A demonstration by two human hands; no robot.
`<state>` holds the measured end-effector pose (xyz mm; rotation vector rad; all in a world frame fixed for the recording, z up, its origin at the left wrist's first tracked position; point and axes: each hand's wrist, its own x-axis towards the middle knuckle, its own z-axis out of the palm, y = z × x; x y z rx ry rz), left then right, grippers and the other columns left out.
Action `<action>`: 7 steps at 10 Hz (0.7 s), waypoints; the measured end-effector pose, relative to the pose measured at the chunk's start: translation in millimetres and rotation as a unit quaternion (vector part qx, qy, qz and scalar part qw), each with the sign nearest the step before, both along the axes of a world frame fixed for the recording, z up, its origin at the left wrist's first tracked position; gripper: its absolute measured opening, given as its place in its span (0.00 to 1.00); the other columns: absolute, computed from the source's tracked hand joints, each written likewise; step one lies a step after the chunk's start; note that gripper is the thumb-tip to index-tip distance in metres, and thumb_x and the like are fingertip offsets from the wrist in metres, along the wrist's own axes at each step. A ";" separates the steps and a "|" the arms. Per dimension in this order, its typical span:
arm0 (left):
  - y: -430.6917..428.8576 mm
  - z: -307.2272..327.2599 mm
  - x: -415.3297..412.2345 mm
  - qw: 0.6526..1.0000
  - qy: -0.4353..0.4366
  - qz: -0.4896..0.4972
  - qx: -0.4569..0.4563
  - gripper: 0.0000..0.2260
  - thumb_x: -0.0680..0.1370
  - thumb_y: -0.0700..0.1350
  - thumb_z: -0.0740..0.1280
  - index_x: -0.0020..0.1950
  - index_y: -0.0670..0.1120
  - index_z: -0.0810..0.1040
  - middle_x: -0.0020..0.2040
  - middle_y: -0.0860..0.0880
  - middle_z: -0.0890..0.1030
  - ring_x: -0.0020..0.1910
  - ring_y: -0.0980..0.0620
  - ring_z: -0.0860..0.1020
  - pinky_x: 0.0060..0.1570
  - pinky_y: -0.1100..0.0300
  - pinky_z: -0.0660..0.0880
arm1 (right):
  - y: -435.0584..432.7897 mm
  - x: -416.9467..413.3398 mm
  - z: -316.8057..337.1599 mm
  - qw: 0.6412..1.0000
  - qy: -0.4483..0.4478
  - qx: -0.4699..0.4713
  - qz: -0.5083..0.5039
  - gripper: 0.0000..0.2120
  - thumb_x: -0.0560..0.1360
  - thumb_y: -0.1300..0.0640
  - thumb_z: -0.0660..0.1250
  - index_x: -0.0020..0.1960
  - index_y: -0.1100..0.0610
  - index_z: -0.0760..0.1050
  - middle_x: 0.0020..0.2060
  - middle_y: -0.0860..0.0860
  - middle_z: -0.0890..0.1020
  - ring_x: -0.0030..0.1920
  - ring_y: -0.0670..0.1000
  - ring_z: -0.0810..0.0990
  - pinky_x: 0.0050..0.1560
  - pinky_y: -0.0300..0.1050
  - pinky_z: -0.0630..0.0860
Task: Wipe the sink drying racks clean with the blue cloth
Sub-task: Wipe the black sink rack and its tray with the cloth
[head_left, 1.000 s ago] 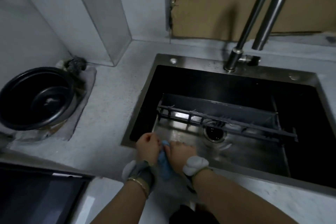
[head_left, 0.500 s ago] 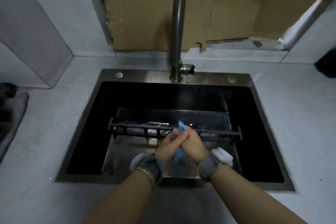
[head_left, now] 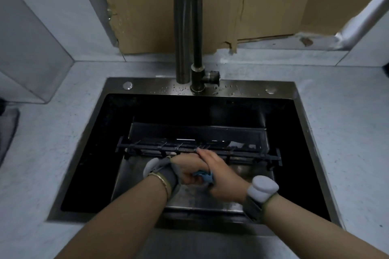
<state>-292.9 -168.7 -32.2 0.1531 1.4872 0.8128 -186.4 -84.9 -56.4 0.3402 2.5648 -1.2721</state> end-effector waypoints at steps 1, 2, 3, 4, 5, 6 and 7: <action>5.6 -2.5 -3.3 0.999 -0.017 -0.015 -0.031 0.10 0.79 0.31 0.55 0.46 0.44 0.70 0.41 0.44 0.72 0.34 0.54 0.72 0.21 0.72 0.66 | 6.1 -9.8 -0.8 0.988 -0.010 0.148 0.039 0.36 0.74 0.63 0.64 0.76 0.56 0.50 0.68 0.54 0.64 0.68 0.54 0.64 0.63 0.44 0.65; 8.4 -3.2 -9.9 0.998 -0.018 -0.014 -0.054 0.09 0.78 0.31 0.58 0.45 0.44 0.71 0.41 0.46 0.73 0.36 0.54 0.73 0.22 0.72 0.67 | 14.0 -17.8 -4.4 0.970 -0.040 0.226 0.086 0.26 0.74 0.63 0.63 0.71 0.58 0.60 0.63 0.55 0.69 0.62 0.56 0.70 0.57 0.47 0.68; 12.9 -3.1 -11.9 0.994 0.008 -0.065 -0.093 0.09 0.78 0.32 0.61 0.41 0.44 0.70 0.37 0.48 0.72 0.30 0.58 0.73 0.21 0.72 0.67 | 17.2 -26.8 -2.6 0.948 -0.023 0.282 0.147 0.15 0.72 0.66 0.61 0.58 0.62 0.71 0.53 0.59 0.75 0.52 0.58 0.78 0.43 0.48 0.70; 14.4 -15.1 -3.1 0.965 0.134 -0.187 -0.126 0.12 0.79 0.39 0.63 0.36 0.47 0.67 0.32 0.50 0.69 0.25 0.59 0.70 0.24 0.70 0.65 | 18.1 -34.6 2.4 0.930 -0.015 0.320 0.180 0.07 0.72 0.65 0.62 0.49 0.64 0.75 0.45 0.61 0.79 0.44 0.60 0.80 0.35 0.45 0.66; 29.4 -29.2 7.4 0.946 0.233 -0.174 -0.145 0.06 0.79 0.41 0.62 0.50 0.40 0.77 0.38 0.49 0.73 0.42 0.50 0.76 0.34 0.65 0.68 | 19.6 -41.2 -6.4 0.892 -0.118 0.384 0.206 0.10 0.77 0.63 0.56 0.54 0.62 0.75 0.52 0.57 0.80 0.51 0.59 0.79 0.40 0.47 0.68; 26.7 -41.8 17.7 0.895 0.338 -0.225 -0.184 0.11 0.81 0.40 0.59 0.59 0.37 0.76 0.57 0.43 0.78 0.60 0.45 0.76 0.53 0.57 0.72 | 18.2 -42.4 -8.8 0.884 -0.172 0.381 0.207 0.11 0.78 0.62 0.56 0.52 0.59 0.77 0.51 0.55 0.81 0.51 0.58 0.79 0.41 0.46 0.70; 20.9 -45.4 14.9 0.868 0.379 -0.276 -0.164 0.12 0.80 0.41 0.59 0.60 0.39 0.76 0.60 0.41 0.78 0.59 0.42 0.76 0.56 0.54 0.72 | 13.7 -45.2 -25.1 0.909 -0.201 0.333 0.150 0.11 0.77 0.62 0.57 0.50 0.57 0.78 0.51 0.53 0.81 0.50 0.55 0.80 0.42 0.45 0.70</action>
